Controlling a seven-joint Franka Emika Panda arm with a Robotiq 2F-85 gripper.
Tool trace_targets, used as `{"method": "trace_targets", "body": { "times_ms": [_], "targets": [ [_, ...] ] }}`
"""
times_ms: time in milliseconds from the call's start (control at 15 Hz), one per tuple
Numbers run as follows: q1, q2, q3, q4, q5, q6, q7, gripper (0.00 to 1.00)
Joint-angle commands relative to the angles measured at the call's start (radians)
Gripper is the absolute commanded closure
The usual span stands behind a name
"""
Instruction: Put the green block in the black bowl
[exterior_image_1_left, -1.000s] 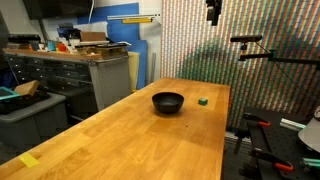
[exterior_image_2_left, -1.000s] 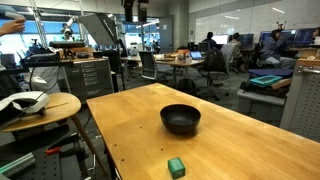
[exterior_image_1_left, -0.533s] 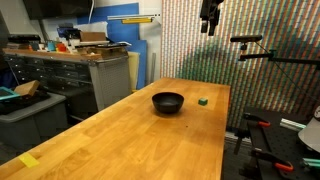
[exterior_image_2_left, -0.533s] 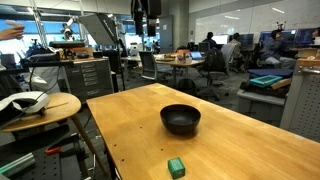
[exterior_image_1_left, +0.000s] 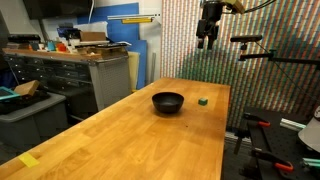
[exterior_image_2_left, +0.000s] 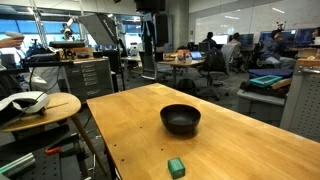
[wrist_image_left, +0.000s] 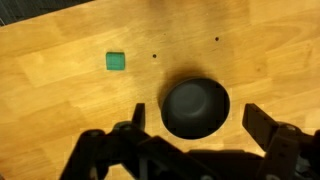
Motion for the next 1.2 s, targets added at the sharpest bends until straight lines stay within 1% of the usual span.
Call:
{"method": "trace_targets", "body": {
  "times_ms": [0,267,467,600,933,1133],
  "targets": [
    [-0.024,0.047,-0.008,-0.026,-0.010,0.112,0.039,0.00],
    [-0.053,0.123,-0.011,-0.047,-0.037,0.229,0.085,0.00],
    [-0.066,0.177,-0.016,-0.059,-0.052,0.276,0.111,0.00],
    [-0.067,0.211,-0.022,-0.060,-0.047,0.295,0.113,0.00],
    [-0.063,0.296,-0.033,-0.065,-0.056,0.396,0.098,0.00],
    [-0.064,0.343,-0.038,-0.074,-0.089,0.448,0.114,0.00]
  ]
}}
